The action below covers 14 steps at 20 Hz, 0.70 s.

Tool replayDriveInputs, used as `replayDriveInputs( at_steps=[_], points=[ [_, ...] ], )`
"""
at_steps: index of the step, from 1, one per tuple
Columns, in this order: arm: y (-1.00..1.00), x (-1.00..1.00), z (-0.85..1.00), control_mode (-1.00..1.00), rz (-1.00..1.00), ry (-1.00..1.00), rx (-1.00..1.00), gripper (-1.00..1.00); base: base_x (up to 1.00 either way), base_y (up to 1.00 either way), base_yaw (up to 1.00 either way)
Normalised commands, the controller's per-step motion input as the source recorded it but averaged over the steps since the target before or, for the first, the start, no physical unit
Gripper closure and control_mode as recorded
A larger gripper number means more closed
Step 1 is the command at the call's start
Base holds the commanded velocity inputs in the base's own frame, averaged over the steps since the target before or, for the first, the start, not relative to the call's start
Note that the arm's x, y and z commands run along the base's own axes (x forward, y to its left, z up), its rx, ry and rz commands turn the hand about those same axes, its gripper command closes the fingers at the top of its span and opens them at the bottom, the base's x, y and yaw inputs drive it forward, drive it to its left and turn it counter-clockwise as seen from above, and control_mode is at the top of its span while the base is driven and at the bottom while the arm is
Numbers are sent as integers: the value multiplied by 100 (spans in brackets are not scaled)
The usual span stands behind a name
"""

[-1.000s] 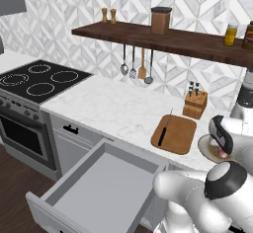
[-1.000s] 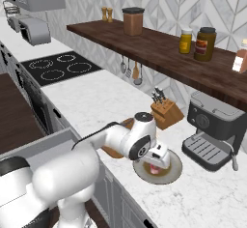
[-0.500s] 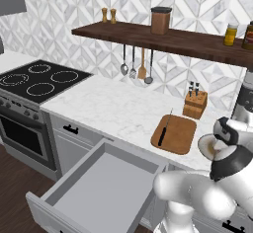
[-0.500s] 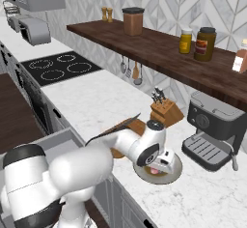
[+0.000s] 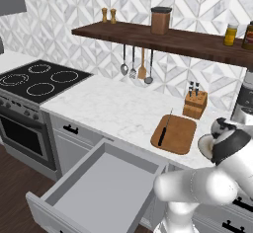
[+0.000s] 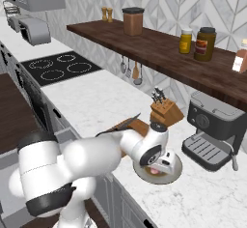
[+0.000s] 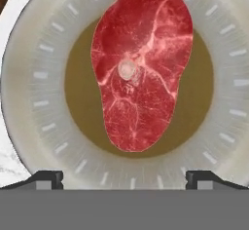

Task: Pick up the knife from the drawer and place it on the cutting board. Then place the meat from the plate to the cutting board.

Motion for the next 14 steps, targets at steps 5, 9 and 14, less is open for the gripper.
replayDriveInputs(
  at_steps=[5, 9, 14],
  points=[
    [0, 41, -18, -100, 0, 7, 0, -100, 0, 0, 0],
    [-31, 12, -18, -100, 0, 4, 1, -100, 0, 0, 0],
    [-20, 1, -12, -100, 0, 3, 0, -100, 0, 0, 0]
  ],
)
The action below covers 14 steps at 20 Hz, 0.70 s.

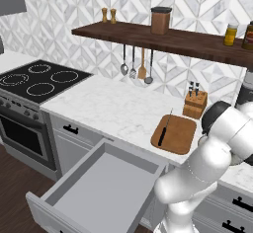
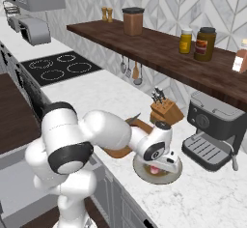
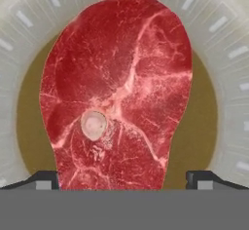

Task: Pick up the knife from the drawer and place it on the cutting board. Then place the meat from the plate to the cutting board.

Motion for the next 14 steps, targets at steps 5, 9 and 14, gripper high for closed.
replayDriveInputs(
  at_steps=[5, 9, 14],
  points=[
    [0, 9, -6, -100, 0, 0, 0, -100, 0, 0, 0],
    [0, 10, -6, -100, 0, 0, 0, -100, 0, 0, 0],
    [4, 11, -13, -100, 0, 0, 0, 100, 0, 0, 0]
  ],
)
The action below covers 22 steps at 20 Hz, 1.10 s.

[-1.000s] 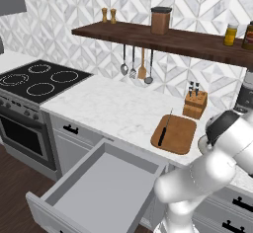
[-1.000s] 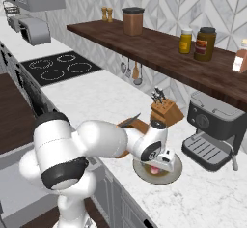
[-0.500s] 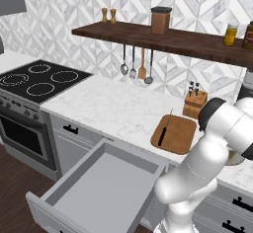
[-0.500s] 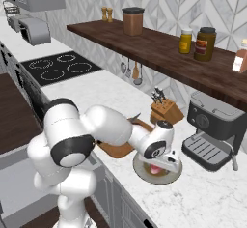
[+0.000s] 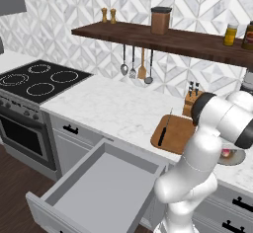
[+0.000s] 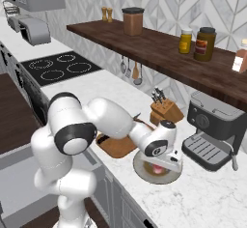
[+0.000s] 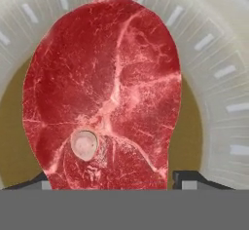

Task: Pick up the knife from the drawer and place it on the cutting board. Then place the meat from the plate to the cutting board.

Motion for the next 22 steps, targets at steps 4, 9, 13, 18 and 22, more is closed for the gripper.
replayDriveInputs(
  at_steps=[4, 9, 13, 18, 22],
  points=[
    [6, 14, -14, -100, 0, 0, 0, 100, 0, 0, 0],
    [8, -9, 0, -100, 0, -9, 0, 100, 0, 0, 0],
    [50, -26, 48, -100, 4, -10, 0, 100, 0, 0, 0],
    [72, -11, 67, -100, 1, -4, 0, 100, 0, 0, 0],
    [79, 0, 40, -100, 0, 0, 0, 100, 0, 0, 0]
  ],
)
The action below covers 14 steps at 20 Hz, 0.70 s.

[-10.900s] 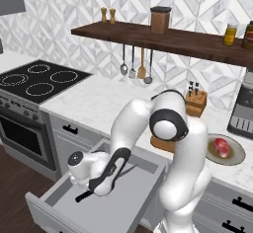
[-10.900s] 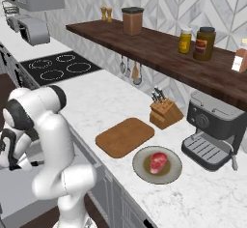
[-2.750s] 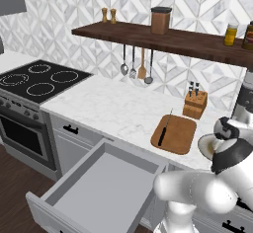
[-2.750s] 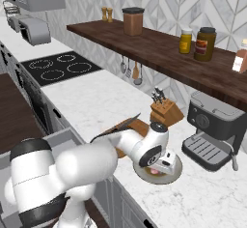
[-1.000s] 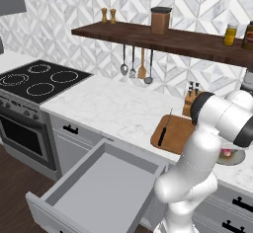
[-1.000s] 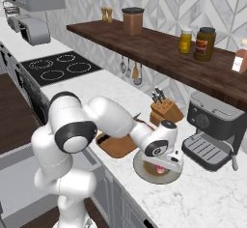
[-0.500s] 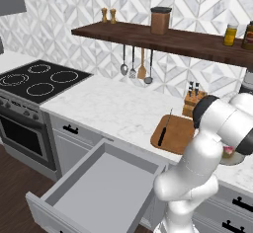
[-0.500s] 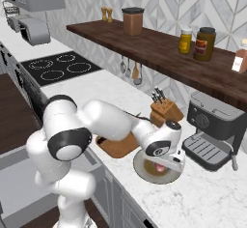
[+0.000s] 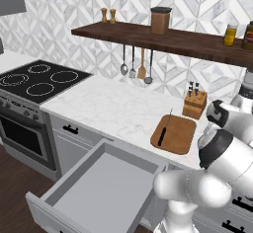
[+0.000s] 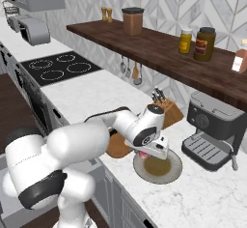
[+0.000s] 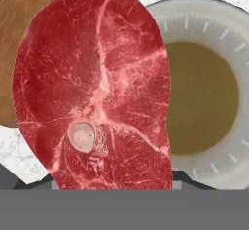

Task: Pick up the knife from the drawer and place it on the cutting board. Then place the meat from the plate to the cutting board.

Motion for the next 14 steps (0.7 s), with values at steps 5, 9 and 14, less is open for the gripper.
replayDriveInputs(
  at_steps=[5, 9, 14],
  points=[
    [71, 10, 13, -100, -1, 0, -3, 100, 0, 0, 0],
    [52, 34, 1, -100, -6, 0, -2, 100, 0, 0, 0],
    [26, 42, 0, -100, -2, 2, 0, 100, 0, 0, 0]
  ],
)
